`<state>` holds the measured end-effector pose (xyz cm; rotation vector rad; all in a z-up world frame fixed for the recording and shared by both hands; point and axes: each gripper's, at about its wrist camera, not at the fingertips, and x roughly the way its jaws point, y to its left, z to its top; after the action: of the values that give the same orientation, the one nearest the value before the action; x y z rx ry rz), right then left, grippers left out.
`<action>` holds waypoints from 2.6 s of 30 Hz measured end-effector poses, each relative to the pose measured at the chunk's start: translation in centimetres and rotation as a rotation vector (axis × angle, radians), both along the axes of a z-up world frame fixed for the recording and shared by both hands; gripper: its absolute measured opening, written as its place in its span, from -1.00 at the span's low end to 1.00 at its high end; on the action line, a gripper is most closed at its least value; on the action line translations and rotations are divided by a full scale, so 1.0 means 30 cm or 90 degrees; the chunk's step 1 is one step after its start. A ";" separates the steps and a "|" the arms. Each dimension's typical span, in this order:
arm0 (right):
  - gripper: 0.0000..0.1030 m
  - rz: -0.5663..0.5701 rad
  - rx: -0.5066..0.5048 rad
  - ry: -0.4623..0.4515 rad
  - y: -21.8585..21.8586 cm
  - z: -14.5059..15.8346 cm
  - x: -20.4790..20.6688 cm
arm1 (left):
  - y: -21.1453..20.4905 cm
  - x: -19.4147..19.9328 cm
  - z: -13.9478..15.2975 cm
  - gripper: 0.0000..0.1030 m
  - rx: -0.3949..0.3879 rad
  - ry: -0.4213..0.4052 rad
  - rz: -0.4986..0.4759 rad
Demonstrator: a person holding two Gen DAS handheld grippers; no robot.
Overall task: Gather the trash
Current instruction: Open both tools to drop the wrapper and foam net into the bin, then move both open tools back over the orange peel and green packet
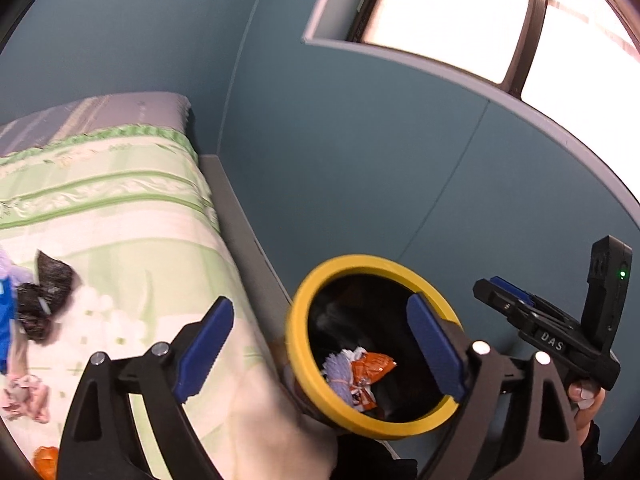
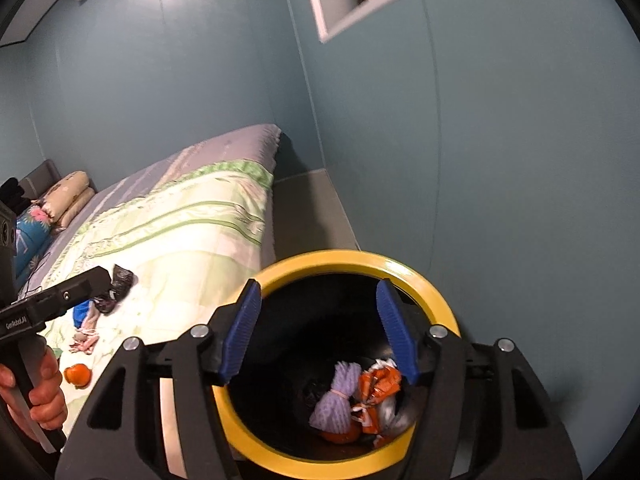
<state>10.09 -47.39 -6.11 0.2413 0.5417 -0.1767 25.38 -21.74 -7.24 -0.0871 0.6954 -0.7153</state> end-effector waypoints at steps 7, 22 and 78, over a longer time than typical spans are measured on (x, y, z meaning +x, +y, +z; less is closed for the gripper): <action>0.44 0.055 -0.022 -0.053 0.137 0.090 0.005 | 0.185 -0.036 0.092 0.84 -0.007 -0.037 0.060; 0.76 0.212 -0.068 -0.150 0.513 0.198 0.028 | 0.712 -0.106 0.118 0.84 0.043 -0.049 0.249; 0.58 0.555 -0.158 0.136 1.418 -0.426 0.294 | 1.339 -0.067 -0.459 0.71 0.067 0.170 0.435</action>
<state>18.92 -4.86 -18.89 -0.2701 0.7851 0.5820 23.38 18.42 -21.00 -0.3107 0.8900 -0.0092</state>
